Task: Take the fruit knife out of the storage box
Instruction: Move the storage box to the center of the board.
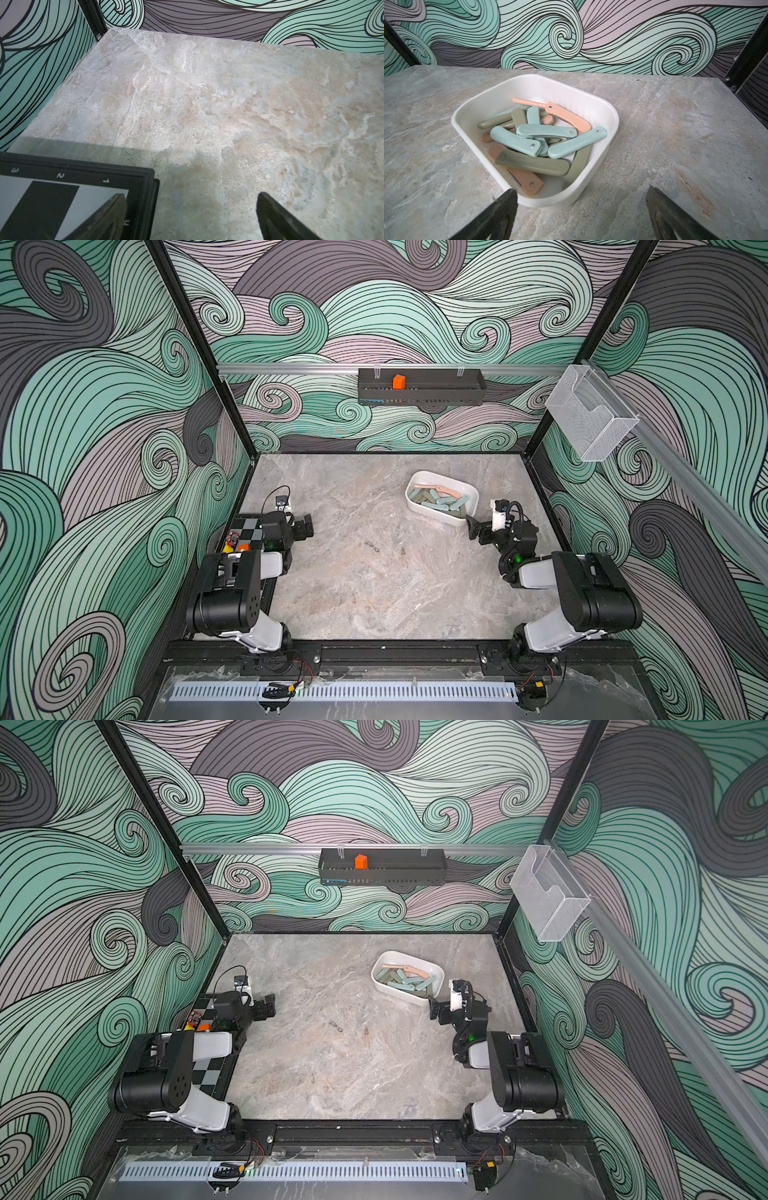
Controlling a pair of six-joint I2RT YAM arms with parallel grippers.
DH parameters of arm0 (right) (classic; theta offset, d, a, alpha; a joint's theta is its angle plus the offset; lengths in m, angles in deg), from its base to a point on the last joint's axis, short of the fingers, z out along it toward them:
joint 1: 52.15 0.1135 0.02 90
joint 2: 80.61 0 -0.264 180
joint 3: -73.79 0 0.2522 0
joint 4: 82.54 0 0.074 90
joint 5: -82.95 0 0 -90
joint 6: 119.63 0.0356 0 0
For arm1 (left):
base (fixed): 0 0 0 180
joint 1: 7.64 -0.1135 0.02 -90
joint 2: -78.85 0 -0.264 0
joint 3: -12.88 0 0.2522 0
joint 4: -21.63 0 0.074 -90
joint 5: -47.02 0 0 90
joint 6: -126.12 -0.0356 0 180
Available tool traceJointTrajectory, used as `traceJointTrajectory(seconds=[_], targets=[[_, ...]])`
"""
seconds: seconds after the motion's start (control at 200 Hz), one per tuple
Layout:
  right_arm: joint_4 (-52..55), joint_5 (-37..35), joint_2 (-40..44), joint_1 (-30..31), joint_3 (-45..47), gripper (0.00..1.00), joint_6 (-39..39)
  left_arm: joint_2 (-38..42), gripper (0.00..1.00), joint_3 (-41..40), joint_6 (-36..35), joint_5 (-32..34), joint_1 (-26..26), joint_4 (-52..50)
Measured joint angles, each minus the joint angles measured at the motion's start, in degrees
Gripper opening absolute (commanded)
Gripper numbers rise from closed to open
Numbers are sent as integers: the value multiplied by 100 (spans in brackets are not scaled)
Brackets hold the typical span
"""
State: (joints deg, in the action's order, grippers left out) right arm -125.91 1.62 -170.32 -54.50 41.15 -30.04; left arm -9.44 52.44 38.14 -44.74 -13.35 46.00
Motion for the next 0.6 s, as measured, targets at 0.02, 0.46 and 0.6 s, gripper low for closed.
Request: traceJointTrajectory(seconds=[0.02, 0.46, 0.6], targets=[[11, -92, 4, 20, 0, 98, 24, 0, 98, 0, 0, -9, 0, 0], [1541, -1775, 1054, 308, -573, 98, 201, 433, 98, 1165, 9, -127, 17, -1668], [2083, -1969, 1766, 319, -831, 98, 535, 861, 99, 1397, 321, -118, 72, -2096]])
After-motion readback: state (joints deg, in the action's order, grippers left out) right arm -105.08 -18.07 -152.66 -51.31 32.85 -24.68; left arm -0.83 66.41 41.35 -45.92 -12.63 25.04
